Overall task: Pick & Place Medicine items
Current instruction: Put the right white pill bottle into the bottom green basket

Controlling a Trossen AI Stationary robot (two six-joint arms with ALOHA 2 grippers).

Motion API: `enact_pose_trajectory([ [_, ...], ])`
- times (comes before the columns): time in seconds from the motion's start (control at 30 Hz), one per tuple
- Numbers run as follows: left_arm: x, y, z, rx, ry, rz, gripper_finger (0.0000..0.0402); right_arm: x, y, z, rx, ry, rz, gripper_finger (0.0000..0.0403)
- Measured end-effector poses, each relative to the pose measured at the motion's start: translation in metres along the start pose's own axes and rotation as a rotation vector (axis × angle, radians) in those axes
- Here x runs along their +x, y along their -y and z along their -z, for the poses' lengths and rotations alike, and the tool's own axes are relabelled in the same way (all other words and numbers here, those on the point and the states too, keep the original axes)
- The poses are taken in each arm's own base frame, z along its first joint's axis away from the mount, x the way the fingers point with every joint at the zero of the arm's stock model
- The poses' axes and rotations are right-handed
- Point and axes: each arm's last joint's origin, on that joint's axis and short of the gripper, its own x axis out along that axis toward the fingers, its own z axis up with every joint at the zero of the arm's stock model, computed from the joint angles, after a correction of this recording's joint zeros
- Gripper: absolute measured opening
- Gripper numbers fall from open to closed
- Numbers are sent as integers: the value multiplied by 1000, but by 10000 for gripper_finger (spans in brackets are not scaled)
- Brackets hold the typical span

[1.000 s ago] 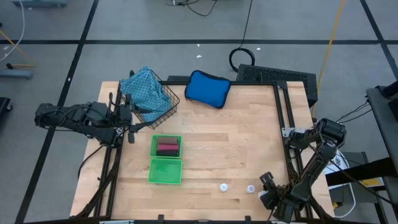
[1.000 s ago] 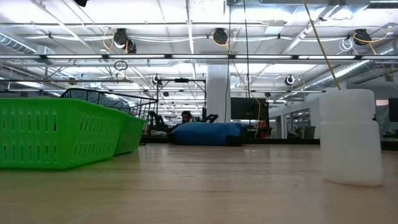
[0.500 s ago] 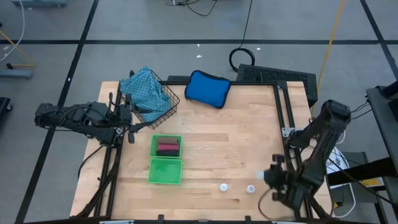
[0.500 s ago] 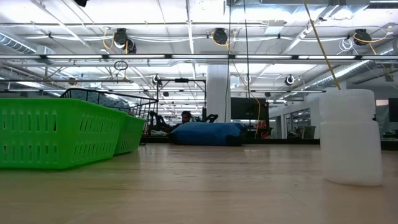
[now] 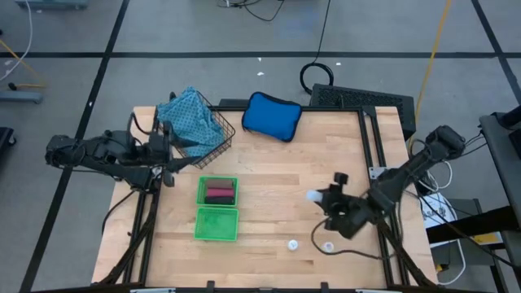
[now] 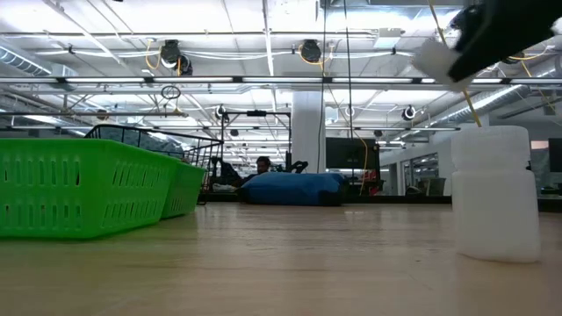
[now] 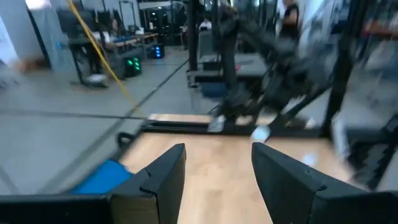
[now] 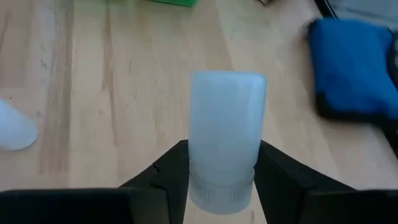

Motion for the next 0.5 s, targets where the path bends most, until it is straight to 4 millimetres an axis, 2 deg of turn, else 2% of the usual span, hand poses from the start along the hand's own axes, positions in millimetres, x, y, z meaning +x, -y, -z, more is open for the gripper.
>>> enact_pose_trajectory([
  [0.1, 0, 0, -3, -103, 32, 5, 191, 18, 6, -10, -48, 36, -37, 146],
  [0.27, 7, 3, 3, -119, -25, 13, 191, 42, 20, -18, -143, 109, -32, 145],
  [0.37, 24, 8, 12, -202, -54, 9, 191, 52, 30, -22, -206, 133, 10, 139],
  [0.5, 64, 20, 25, -215, -49, 7, 191, 62, 42, -26, -255, 162, 66, 143],
])
